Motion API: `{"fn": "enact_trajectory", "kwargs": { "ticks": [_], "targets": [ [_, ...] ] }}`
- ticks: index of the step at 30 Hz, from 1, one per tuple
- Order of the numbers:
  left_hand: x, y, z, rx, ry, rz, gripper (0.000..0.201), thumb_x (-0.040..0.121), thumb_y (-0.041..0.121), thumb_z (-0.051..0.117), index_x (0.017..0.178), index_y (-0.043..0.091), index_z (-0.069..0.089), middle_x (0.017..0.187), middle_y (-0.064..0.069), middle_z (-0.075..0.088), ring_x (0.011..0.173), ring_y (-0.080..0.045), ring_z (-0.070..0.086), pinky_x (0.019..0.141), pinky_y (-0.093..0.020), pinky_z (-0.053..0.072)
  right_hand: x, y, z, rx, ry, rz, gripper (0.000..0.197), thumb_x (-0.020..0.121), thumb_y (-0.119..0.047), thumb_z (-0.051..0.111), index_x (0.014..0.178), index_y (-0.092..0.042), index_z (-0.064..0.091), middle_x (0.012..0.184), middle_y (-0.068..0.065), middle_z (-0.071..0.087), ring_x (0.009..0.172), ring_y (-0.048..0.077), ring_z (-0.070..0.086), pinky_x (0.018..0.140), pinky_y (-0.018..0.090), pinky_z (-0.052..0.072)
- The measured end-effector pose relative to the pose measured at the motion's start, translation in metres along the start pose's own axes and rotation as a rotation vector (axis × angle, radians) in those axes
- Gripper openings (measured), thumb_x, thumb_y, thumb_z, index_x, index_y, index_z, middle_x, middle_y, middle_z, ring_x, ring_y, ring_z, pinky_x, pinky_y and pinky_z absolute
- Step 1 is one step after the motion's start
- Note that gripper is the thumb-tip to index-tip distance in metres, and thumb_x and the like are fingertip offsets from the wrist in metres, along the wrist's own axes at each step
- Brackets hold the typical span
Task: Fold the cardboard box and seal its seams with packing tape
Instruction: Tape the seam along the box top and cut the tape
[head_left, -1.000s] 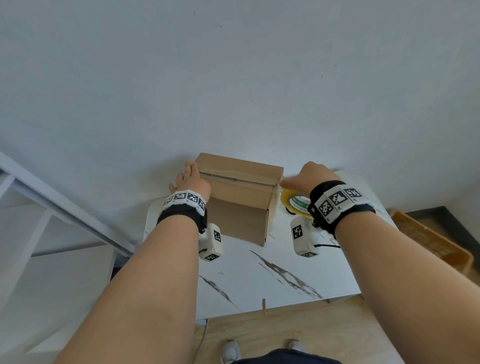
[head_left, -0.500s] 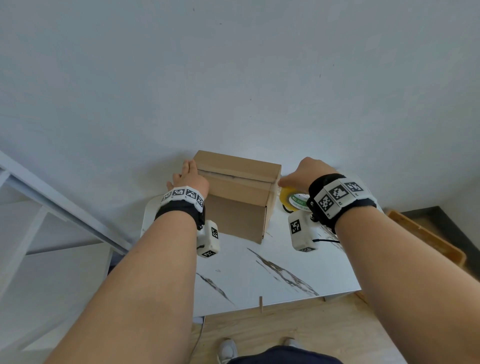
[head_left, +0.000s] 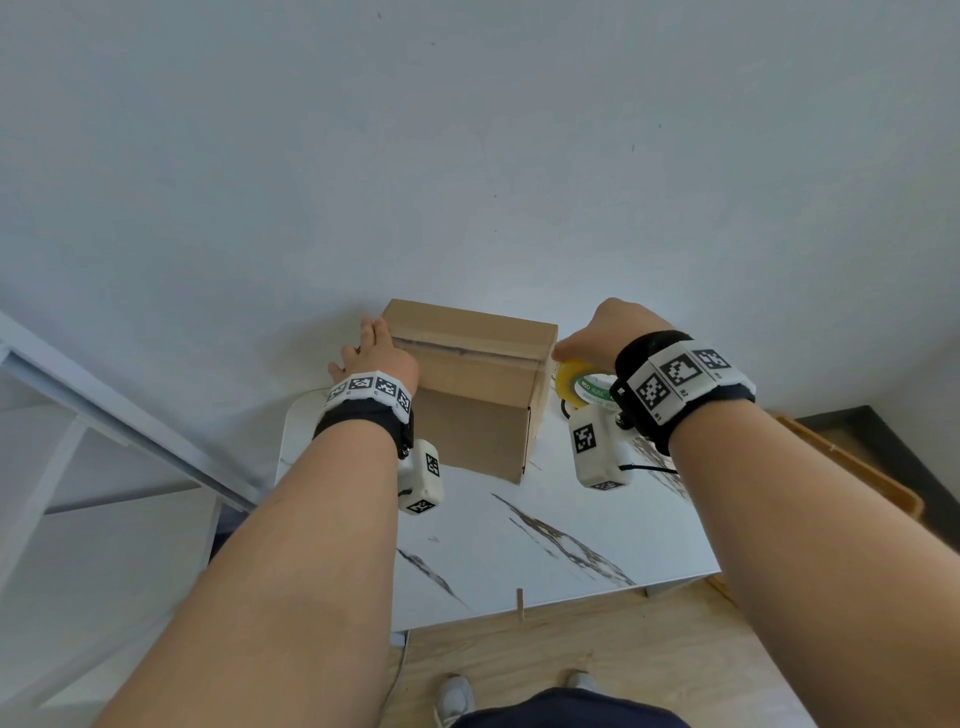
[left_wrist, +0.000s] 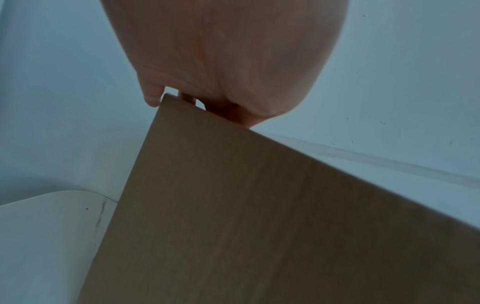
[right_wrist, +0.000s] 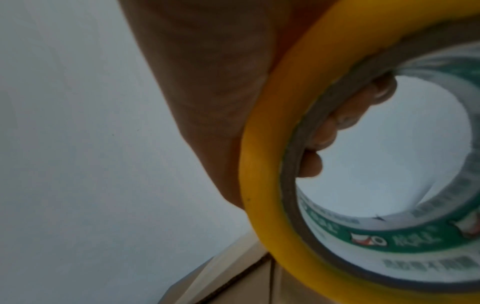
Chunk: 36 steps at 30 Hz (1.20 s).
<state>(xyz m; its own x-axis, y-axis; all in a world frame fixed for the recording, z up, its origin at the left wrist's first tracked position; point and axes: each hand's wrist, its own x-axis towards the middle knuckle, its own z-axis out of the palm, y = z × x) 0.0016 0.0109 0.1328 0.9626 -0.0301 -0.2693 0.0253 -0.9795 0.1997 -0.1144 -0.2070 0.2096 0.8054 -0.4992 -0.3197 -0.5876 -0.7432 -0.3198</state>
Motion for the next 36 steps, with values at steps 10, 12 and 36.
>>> {"fn": "enact_trajectory", "kwargs": {
  "ticks": [10, 12, 36],
  "targets": [
    [0.001, 0.002, 0.002, -0.024, 0.001, -0.008, 0.079, 0.086, 0.005, 0.034, 0.154, 0.025, -0.001, 0.161, 0.011, -0.008, 0.141, -0.031, 0.018, 0.118, -0.049, 0.013, -0.006, -0.003, -0.005, 0.028, 0.047, -0.008, 0.029, 0.073, -0.038, 0.066, 0.067, -0.013, 0.050, 0.061, 0.000, 0.050, 0.053, 0.017, 0.048, 0.050, 0.022, 0.034],
    [0.001, 0.001, 0.002, -0.024, 0.001, -0.010, 0.079, 0.086, 0.005, 0.033, 0.154, 0.026, -0.001, 0.161, 0.011, -0.008, 0.141, -0.031, 0.018, 0.118, -0.049, 0.013, -0.006, -0.005, -0.009, 0.043, 0.066, -0.025, 0.031, 0.072, -0.038, 0.066, 0.066, -0.013, 0.049, 0.060, 0.001, 0.049, 0.052, 0.018, 0.048, 0.049, 0.023, 0.033],
    [0.001, -0.001, 0.003, -0.041, -0.003, -0.023, 0.081, 0.085, 0.002, 0.033, 0.153, 0.027, -0.002, 0.160, 0.013, -0.010, 0.141, -0.029, 0.018, 0.118, -0.049, 0.012, 0.019, 0.009, 0.014, 0.034, -0.021, 0.042, 0.030, 0.072, -0.040, 0.068, 0.072, -0.013, 0.055, 0.065, 0.002, 0.056, 0.056, 0.018, 0.054, 0.054, 0.023, 0.040]
  ]
}}
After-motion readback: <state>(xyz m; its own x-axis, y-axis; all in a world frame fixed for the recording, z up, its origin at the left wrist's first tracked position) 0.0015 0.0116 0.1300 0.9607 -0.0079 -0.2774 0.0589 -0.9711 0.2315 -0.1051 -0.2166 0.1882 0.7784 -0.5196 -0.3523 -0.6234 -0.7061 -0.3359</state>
